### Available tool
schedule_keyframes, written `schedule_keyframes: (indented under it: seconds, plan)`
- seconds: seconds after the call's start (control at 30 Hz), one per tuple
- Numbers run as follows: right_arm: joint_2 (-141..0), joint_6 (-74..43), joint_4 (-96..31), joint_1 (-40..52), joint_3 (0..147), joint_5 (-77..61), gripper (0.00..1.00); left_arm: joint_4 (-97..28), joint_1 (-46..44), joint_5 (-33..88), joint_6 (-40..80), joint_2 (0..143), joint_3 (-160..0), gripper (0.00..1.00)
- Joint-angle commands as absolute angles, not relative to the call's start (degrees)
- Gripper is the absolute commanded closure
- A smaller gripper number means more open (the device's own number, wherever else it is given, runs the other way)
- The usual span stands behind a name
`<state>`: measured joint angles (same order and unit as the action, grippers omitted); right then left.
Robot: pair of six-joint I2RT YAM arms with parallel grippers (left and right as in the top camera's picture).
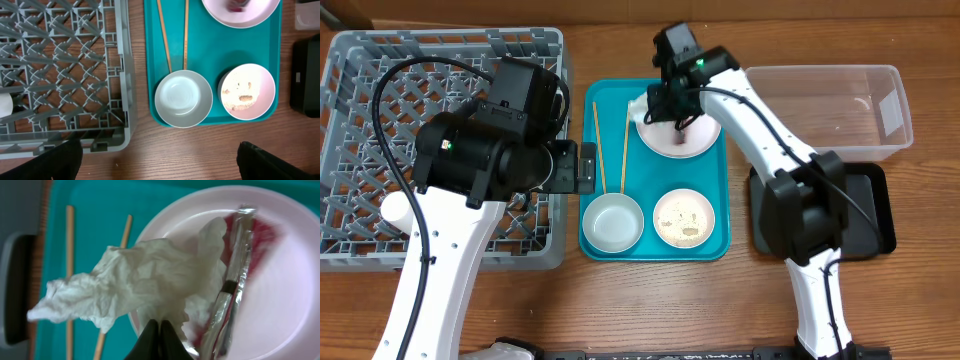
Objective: Sort waste into correct bins and load items into the dishwasher
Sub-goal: 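Grasp the tissue from the plate with the right gripper, drop in bin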
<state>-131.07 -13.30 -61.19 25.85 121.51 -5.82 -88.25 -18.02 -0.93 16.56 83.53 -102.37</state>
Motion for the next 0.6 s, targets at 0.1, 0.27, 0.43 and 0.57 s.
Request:
schedule_keyframes:
  seconds: [0.1,0.27,0.43,0.57]
  plan:
    - [-120.4,-13.52,-64.84,22.48,124.57,-6.31,0.96,-88.05,-18.02,-1.48,17.17,83.13,-103.33,0.0]
    - [-118.37,-13.54,-67.75,18.83,124.57,-6.28,0.96,-88.03,-18.02,-1.48,17.17,83.13,-103.33,0.0]
    - [-118.08,-15.09,-72.29,12.95,124.57,-3.16,0.96,-88.14,-18.02,-1.48,17.17,83.13,-103.33,0.0]
    - [-118.08,-14.87,-78.02,7.49,124.53,-0.82,0.96,-87.99,-18.02,-1.5,17.17,83.13,-103.33,0.0]
